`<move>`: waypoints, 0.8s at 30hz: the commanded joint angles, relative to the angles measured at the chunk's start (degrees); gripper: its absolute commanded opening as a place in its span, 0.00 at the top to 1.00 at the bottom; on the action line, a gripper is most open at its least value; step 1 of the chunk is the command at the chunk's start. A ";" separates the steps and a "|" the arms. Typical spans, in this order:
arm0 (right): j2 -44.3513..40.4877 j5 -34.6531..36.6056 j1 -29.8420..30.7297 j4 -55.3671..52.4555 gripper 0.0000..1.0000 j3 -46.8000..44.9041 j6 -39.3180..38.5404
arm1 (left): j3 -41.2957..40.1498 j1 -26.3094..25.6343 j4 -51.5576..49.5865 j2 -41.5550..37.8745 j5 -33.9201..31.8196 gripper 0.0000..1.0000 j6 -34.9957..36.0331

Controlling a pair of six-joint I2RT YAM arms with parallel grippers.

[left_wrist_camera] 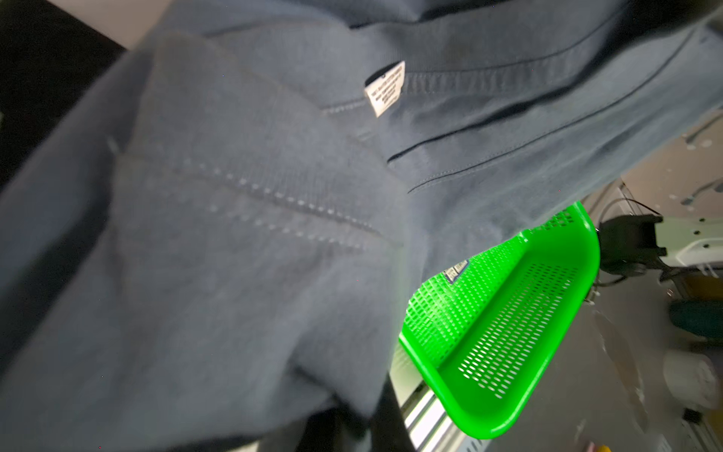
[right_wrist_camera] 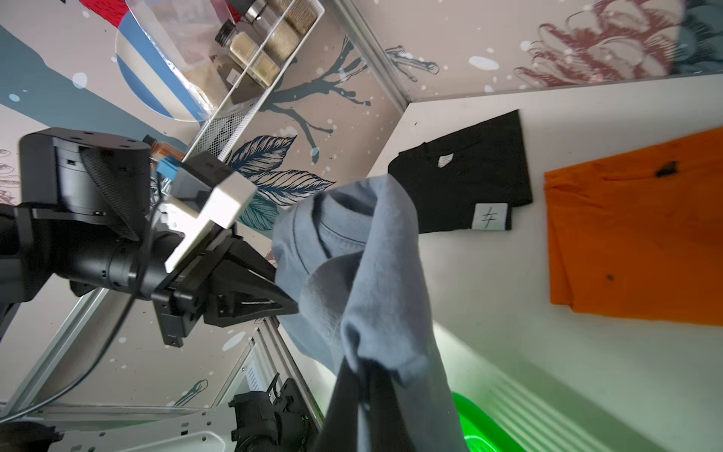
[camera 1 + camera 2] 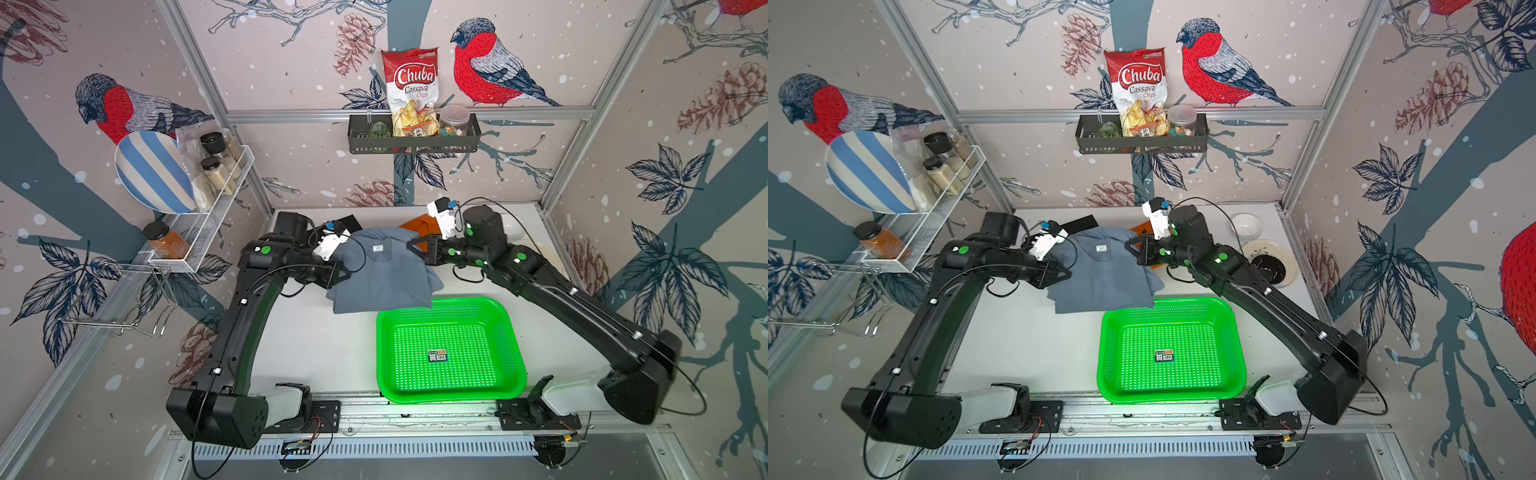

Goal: Put the folded t-shirts into the basket
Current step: Pick up the T-shirt from the corner of the board, then place the T-shirt in the bin.

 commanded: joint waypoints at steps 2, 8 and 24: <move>-9.66 8.37 0.01 -12.31 1.00 -5.36 4.79 | 0.52 -7.49 0.73 3.76 3.06 1.00 -9.05; -24.51 13.56 0.57 -21.99 1.00 -14.38 14.93 | 0.48 -19.06 3.77 10.47 3.60 1.00 -15.67; -32.21 18.18 -1.81 -39.00 1.00 -23.95 19.32 | -12.52 -33.71 11.74 23.05 1.23 1.00 -26.14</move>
